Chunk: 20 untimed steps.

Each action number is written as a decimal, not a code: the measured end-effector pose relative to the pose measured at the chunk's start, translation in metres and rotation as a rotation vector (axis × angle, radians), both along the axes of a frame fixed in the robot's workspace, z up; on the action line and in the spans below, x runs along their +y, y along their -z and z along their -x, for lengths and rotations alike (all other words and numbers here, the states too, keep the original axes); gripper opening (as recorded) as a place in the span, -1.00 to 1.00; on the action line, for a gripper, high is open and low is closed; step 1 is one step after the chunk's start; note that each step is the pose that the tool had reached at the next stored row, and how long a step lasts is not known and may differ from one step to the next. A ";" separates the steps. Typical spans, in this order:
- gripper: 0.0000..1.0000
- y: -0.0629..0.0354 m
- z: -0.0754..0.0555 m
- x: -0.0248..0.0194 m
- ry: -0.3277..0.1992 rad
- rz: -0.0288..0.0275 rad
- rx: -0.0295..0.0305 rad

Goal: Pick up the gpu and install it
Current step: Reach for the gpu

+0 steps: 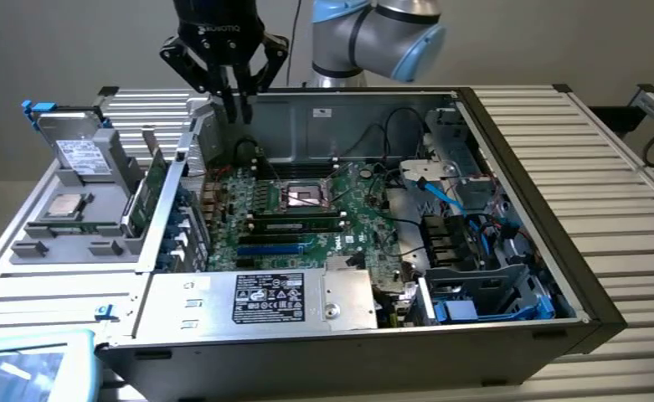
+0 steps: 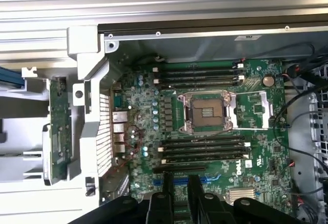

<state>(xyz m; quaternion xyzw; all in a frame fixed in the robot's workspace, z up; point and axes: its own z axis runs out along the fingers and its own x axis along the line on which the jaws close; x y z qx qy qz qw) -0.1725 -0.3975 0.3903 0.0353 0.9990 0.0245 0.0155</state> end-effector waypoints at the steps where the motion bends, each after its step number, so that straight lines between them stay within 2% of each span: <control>1: -0.47 0.0001 0.005 0.0001 0.000 0.0000 -0.0005; 7: -0.44 0.0011 0.032 0.0011 0.000 0.0000 -0.0032; 8: -0.30 0.0013 0.036 0.0012 0.000 -0.0001 -0.0037; 20: -0.30 0.0039 0.091 0.0038 0.000 -0.0001 -0.0082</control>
